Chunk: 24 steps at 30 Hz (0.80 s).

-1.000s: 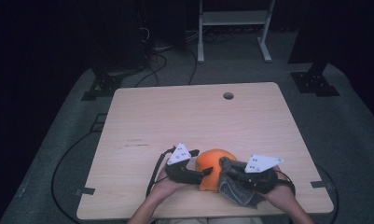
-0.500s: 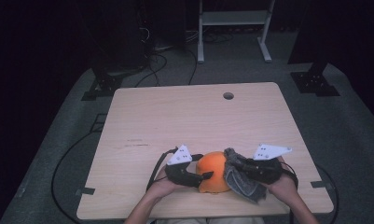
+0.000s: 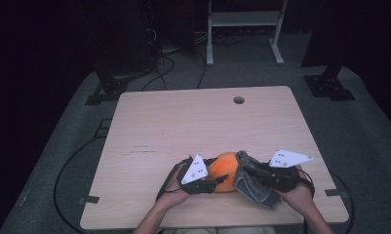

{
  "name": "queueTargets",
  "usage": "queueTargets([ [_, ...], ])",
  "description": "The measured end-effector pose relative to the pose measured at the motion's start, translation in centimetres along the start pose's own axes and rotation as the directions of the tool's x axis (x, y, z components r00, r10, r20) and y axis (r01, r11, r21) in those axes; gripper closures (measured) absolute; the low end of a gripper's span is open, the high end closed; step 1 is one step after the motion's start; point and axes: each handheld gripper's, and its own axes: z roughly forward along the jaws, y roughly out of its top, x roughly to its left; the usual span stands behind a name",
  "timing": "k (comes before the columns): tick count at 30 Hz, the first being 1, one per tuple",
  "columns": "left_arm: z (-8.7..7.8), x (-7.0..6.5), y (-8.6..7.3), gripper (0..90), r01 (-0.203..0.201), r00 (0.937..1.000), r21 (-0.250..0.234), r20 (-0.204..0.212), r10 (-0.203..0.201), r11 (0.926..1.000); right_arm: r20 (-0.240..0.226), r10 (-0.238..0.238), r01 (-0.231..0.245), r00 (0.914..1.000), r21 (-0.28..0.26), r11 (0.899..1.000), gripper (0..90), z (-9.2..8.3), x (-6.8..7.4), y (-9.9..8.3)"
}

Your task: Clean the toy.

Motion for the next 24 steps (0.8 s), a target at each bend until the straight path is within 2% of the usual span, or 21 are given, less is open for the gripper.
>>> queueTargets([
  [1,-0.1,0.6,-0.5,39.5,0.010,0.9998,0.031,0.015,-0.011,0.9995,-0.002,-0.004,0.004,1.0000,0.012,1.000,76.0,0.4,0.1,0.0],
  [2,-0.1,0.6,-0.5,34.0,0.010,0.9998,0.031,0.015,-0.011,0.9995,-0.002,-0.004,0.004,1.0000,0.012,1.000,76.0,0.4,0.1,0.0],
  [3,-0.1,1.4,-1.1,25.6,0.115,0.9929,0.049,0.022,-0.117,0.9921,-0.014,-0.005,0.006,0.9999,0.047,0.999,76.2,1.6,0.2,-0.3],
  [4,-0.1,1.4,-1.1,19.3,0.115,0.9929,0.049,0.022,-0.117,0.9921,-0.023,-0.003,0.004,0.9997,0.054,0.999,76.3,2.1,0.4,-0.6],
  [5,-0.3,1.9,-1.2,16.7,0.212,0.9767,0.046,0.022,-0.213,0.9761,-0.032,-0.005,0.007,0.9995,0.058,0.998,76.3,2.5,0.7,-0.6],
  [6,-0.3,1.9,-1.2,16.5,0.212,0.9767,0.046,0.022,-0.213,0.9761,-0.037,-0.016,0.018,0.9992,0.055,0.998,76.3,2.6,1.1,-0.5],
  [8,-0.6,1.9,-1.3,24.6,0.194,0.9808,0.061,0.009,-0.195,0.9791,-0.040,-0.036,0.038,0.9985,0.049,0.998,76.2,2.7,1.7,-0.2],
  [10,-0.7,1.7,-1.4,28.9,0.195,0.9807,0.062,0.005,-0.196,0.9789,-0.035,-0.042,0.043,0.9985,0.050,0.998,76.2,2.7,1.8,-0.2],
  [12,-0.9,1.4,-1.7,31.2,0.181,0.9833,0.077,0.000,-0.182,0.9803,-0.041,0.006,-0.004,0.9992,0.040,0.999,76.0,2.5,0.7,-0.7],
  [15,-1.2,1.3,-2.1,32.4,0.182,0.9831,0.073,0.005,-0.183,0.9805,-0.020,0.071,-0.070,0.9973,0.068,0.995,76.0,2.4,-0.9,-1.8],
  [18,-1.3,1.3,-2.3,32.8,0.174,0.9843,0.073,0.017,-0.176,0.9821,-0.017,0.085,-0.084,0.9962,0.084,0.993,76.1,2.2,-1.6,-2.1],
  [20,-1.4,1.3,-2.4,33.2,0.163,0.9859,0.070,0.025,-0.165,0.9841,-0.026,0.082,-0.081,0.9963,0.034,0.996,76.2,1.5,-1.2,-1.5],
  [21,-1.5,1.1,-2.4,33.5,0.150,0.9872,0.071,0.043,-0.154,0.9860,-0.039,0.076,-0.075,0.9964,0.008,0.997,76.2,1.4,-0.9,-1.0],
  [22,-1.5,1.1,-2.4,33.7,0.150,0.9872,0.071,0.043,-0.154,0.9860,-0.039,0.076,-0.075,0.9964,0.008,0.997,76.2,1.4,-0.9,-1.0],
  [23,-1.5,0.9,-2.5,33.8,0.125,0.9896,0.072,0.062,-0.130,0.9895,-0.078,0.074,-0.077,0.9942,-0.031,0.997,76.1,1.5,-0.3,-0.3],
  [24,-1.5,0.9,-2.5,33.9,0.125,0.9896,0.072,0.062,-0.130,0.9895,-0.085,0.067,-0.070,0.9941,-0.028,0.997,76.1,1.9,-0.1,-0.1],
])
